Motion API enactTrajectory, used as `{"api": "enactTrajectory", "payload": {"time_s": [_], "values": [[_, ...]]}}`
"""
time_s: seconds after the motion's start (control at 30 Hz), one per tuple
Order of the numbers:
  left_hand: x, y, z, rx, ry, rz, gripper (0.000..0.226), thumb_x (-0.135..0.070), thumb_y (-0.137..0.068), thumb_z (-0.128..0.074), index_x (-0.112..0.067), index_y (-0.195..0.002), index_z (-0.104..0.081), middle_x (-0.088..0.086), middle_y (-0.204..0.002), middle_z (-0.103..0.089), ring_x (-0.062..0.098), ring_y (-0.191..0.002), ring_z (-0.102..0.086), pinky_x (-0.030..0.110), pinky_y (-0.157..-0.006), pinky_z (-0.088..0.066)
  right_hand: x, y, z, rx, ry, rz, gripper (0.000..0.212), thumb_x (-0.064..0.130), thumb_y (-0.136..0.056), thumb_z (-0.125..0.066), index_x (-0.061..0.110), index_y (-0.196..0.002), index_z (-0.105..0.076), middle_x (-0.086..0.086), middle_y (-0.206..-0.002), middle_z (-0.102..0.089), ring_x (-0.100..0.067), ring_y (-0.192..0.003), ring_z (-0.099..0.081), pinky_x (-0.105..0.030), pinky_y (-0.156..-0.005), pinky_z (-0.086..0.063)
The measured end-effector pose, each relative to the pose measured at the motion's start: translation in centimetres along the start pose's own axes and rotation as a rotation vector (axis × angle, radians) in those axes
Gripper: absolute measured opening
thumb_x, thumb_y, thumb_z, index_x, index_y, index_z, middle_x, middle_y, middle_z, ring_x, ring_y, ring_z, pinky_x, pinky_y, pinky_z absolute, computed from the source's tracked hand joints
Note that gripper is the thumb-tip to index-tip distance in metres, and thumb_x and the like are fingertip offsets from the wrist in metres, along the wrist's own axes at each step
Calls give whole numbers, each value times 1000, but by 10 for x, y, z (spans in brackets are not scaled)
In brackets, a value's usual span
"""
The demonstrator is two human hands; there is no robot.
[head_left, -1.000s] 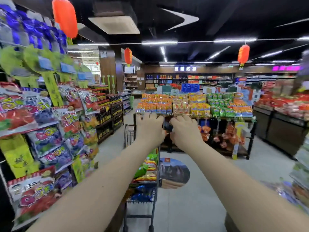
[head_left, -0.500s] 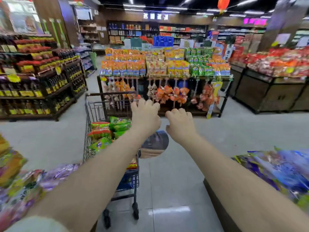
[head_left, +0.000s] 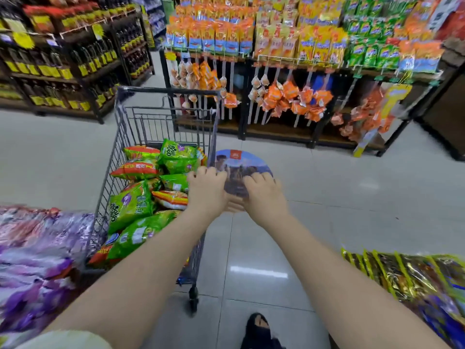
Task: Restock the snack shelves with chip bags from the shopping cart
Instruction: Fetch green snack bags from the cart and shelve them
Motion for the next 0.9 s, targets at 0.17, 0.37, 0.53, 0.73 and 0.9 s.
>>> {"api": "enactTrajectory", "payload": {"time_s": [0.17,0.37,0.53,0.73,0.9], "values": [[16,-34,-41,93,46,281,20,-25,-73,-65,-19,-92,-68,7,-94,-64,33,-97,-56,44,-83,-38,-28,-65,-46,60,-143,150,33,19,-51,-80,14,-76,-59,-5,-75,-59,-30,-72,-58,-34,-57,-44],[54,-45,-82,215,25,547,27,-27,-77,-65,-24,-104,-65,2,-105,-65,31,-106,-53,42,-86,-37,-20,-127,-108,247,-297,312,25,21,-69,-73,14,-90,-63,-5,-91,-61,-32,-89,-57,-41,-70,-49],[106,-73,-111,245,67,714,32,-34,-88,-58,-28,-120,-59,-1,-118,-59,27,-117,-47,43,-95,-34,9,-189,-162,375,-316,476,29,23,-73,-71,11,-99,-65,-8,-97,-62,-35,-94,-56,-46,-77,-49],[168,-107,-154,363,170,854,31,-35,-91,-55,-29,-121,-59,-1,-122,-59,26,-120,-46,45,-98,-36,36,-254,-209,622,-362,650,40,26,-85,-64,13,-123,-59,-7,-119,-57,-30,-116,-47,-43,-95,-43],[197,-136,-178,421,287,942,28,-29,-91,-56,-27,-118,-61,0,-121,-60,27,-120,-46,47,-101,-37,52,-307,-239,690,-371,654,40,21,-88,-62,17,-128,-56,-4,-128,-53,-27,-122,-43,-38,-97,-40]]}}
Point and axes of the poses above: each hand's wrist, its own y-axis away from the middle knuckle, its own z-axis out of the back of the hand, x = y × z, the point moved 2 cm from there along -y, towards the middle knuckle
